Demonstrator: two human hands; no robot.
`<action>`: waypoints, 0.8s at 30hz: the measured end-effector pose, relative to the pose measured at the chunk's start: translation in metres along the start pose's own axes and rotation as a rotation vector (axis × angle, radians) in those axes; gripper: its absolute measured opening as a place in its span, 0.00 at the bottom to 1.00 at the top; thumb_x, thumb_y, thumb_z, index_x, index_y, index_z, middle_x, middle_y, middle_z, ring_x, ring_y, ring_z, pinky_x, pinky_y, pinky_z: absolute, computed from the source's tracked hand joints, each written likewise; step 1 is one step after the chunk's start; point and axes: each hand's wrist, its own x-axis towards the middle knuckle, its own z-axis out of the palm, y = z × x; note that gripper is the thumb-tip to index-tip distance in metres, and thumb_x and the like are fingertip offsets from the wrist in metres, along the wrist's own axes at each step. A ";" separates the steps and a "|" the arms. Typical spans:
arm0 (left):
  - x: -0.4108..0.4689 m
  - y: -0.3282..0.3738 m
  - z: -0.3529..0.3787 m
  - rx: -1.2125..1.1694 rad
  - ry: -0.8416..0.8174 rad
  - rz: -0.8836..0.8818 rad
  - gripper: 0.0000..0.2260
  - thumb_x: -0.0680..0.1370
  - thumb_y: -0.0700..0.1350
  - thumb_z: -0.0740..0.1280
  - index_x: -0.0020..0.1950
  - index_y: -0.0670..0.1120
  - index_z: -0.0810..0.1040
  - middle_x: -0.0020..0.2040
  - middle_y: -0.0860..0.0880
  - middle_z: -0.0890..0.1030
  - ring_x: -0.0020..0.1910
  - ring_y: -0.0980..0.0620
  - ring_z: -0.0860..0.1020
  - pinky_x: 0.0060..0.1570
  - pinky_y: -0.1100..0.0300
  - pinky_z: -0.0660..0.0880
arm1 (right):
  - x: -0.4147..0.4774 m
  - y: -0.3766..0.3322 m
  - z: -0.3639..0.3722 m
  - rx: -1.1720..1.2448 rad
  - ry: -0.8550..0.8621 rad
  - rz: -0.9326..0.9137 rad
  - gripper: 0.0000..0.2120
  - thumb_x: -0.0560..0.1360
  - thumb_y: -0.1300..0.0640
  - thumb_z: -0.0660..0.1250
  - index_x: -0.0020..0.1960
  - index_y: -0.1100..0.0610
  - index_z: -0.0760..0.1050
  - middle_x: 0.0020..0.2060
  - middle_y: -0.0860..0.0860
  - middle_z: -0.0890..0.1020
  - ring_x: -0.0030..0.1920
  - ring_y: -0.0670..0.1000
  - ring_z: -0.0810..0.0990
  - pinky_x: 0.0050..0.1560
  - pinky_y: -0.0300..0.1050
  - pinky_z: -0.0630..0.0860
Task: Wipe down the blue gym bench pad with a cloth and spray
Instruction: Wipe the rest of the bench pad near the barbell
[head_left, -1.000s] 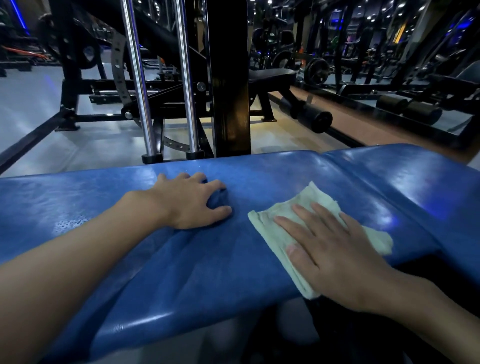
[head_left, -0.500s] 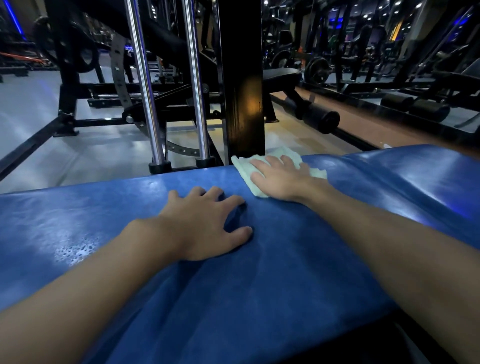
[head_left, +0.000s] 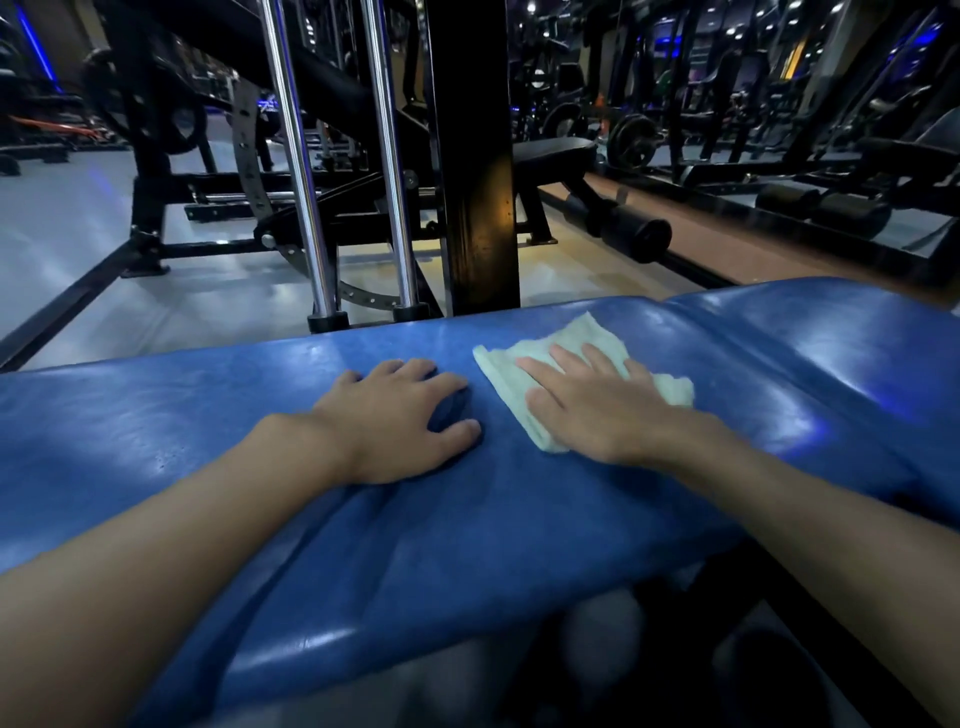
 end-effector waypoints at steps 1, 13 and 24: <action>-0.001 0.001 -0.001 0.002 0.005 -0.003 0.28 0.77 0.69 0.51 0.75 0.61 0.61 0.74 0.55 0.65 0.74 0.50 0.62 0.70 0.43 0.62 | -0.021 0.001 0.001 -0.006 0.007 -0.001 0.24 0.81 0.41 0.41 0.77 0.34 0.45 0.80 0.43 0.47 0.79 0.52 0.44 0.75 0.61 0.43; -0.001 0.008 -0.006 0.037 -0.072 -0.014 0.27 0.76 0.70 0.53 0.74 0.62 0.60 0.73 0.53 0.66 0.71 0.45 0.64 0.65 0.38 0.64 | -0.084 0.004 0.004 -0.025 -0.029 0.041 0.25 0.81 0.40 0.42 0.76 0.31 0.42 0.80 0.42 0.44 0.79 0.50 0.39 0.76 0.60 0.39; 0.013 -0.018 -0.005 -0.008 -0.079 0.007 0.29 0.72 0.73 0.50 0.71 0.65 0.61 0.71 0.56 0.66 0.71 0.49 0.64 0.66 0.37 0.63 | 0.088 -0.016 -0.006 -0.002 -0.041 0.083 0.26 0.79 0.39 0.41 0.77 0.33 0.45 0.80 0.44 0.47 0.79 0.56 0.43 0.74 0.67 0.42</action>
